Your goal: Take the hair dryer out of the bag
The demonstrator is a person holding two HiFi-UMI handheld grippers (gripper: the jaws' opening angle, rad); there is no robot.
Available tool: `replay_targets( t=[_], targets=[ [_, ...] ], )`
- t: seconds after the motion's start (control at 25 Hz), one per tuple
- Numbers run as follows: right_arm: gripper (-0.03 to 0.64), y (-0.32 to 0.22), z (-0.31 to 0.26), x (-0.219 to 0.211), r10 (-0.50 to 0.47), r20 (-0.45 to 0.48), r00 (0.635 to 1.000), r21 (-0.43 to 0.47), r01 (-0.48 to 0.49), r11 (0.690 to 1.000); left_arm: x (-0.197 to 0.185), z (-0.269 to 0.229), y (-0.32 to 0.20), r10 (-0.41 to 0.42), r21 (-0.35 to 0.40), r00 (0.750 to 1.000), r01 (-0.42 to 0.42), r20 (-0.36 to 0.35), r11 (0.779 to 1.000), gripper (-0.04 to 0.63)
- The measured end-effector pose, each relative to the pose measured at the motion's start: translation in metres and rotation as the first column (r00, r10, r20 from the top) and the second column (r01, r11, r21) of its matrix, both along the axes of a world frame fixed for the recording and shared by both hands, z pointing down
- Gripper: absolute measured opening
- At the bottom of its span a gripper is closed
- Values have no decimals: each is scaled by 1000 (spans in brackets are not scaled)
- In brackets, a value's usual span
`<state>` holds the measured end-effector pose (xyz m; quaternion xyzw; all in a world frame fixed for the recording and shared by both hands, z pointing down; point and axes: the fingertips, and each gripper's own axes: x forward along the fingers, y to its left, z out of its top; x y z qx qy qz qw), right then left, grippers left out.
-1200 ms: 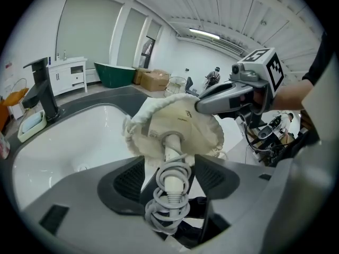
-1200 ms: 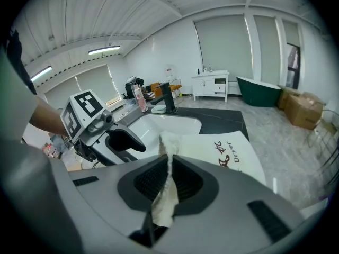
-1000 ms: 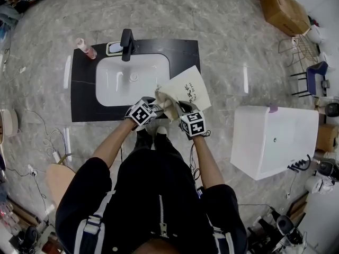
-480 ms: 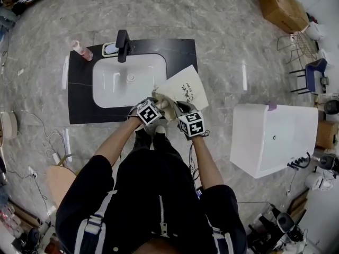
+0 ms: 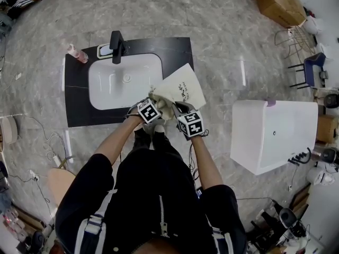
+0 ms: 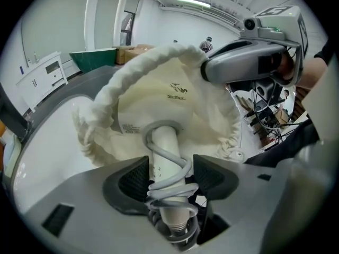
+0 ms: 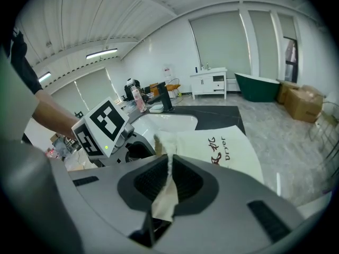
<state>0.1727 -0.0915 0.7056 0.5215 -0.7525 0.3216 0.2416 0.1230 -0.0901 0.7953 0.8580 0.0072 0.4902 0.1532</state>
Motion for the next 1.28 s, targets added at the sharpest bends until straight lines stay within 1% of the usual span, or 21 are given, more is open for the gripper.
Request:
replay_targets(
  t=[0.16, 0.32, 0.52, 0.64, 0.88, 1.04, 1.28],
  targets=[
    [37, 0, 0, 2, 4, 5, 1000, -1, -4, 1000, 2, 5, 2, 17, -12, 999, -16, 39, 1000, 282],
    [37, -1, 1, 2, 6, 5, 1000, 0, -6, 1000, 5, 13, 1, 31, 14, 998, -32, 56, 999, 268],
    [37, 0, 2, 4, 10, 7, 1000, 1, -10, 1000, 7, 13, 1, 42, 56, 998, -44, 43, 997, 236],
    [37, 1, 2, 5, 10, 8, 1000, -2, -10, 1000, 8, 12, 1, 45, 65, 998, -47, 36, 997, 229],
    [37, 0, 3, 3, 7, 4, 1000, -3, -7, 1000, 4, 9, 3, 43, 60, 998, -45, 40, 997, 224],
    [35, 0, 4, 4, 6, -4, 1000, -4, -6, 1000, 2, 4, 9, 48, 37, 998, -49, 32, 998, 225],
    [35, -1, 4, 5, 8, -20, 1000, -11, -9, 1000, -4, -2, 14, 39, 29, 999, -40, 22, 999, 225]
  ],
)
